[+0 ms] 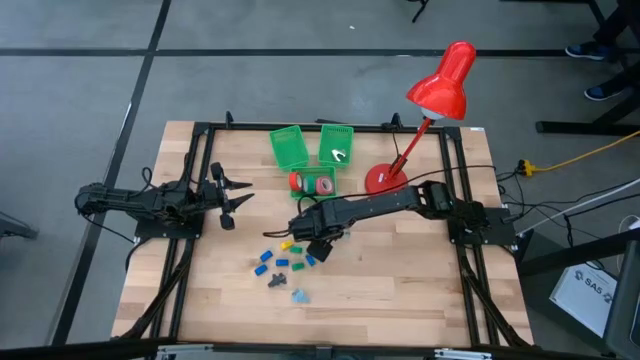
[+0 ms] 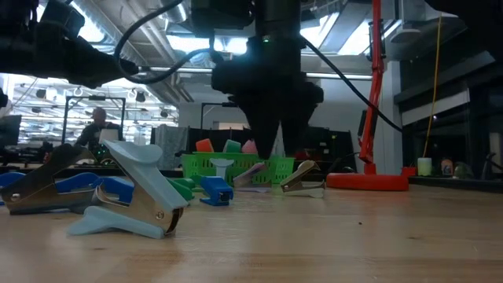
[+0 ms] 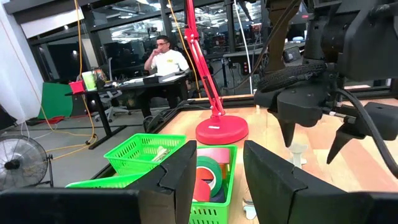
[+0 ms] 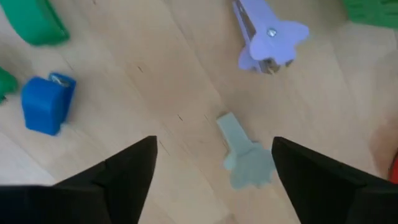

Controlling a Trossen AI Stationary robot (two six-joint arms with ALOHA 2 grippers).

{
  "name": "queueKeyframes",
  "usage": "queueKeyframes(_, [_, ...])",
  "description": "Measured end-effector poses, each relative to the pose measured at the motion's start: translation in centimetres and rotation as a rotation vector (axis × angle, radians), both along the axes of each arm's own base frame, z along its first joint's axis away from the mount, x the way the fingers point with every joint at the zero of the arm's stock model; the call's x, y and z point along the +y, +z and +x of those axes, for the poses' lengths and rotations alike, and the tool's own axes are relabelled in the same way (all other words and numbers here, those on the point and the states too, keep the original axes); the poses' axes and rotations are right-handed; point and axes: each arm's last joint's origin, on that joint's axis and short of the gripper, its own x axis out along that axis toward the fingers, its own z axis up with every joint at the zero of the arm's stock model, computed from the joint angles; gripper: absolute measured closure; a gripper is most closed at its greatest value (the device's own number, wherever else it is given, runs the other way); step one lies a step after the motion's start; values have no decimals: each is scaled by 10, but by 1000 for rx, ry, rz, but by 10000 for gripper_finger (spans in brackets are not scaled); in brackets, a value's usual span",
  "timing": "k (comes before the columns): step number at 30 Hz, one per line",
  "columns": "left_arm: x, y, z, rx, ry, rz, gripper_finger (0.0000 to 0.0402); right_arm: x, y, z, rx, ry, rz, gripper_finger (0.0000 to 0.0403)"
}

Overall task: Pick and place Stapler, Stapler remover, tape
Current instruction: Put the gray staple remover into the right green bin

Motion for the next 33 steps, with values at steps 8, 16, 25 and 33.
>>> queueKeyframes(8, [0, 0, 0, 0, 0, 0, 274, -1, -13, -1, 34, 267, 3, 61])
queueKeyframes(16, [0, 0, 0, 0, 0, 0, 274, -6, -17, -3, 65, 349, 31, 61])
queueKeyframes(25, [0, 0, 0, 0, 0, 0, 274, -27, -17, 4, 20, 285, 163, 61])
queueKeyframes(33, [0, 0, 0, 0, 0, 0, 274, -39, -17, 4, 23, 123, 229, 61])
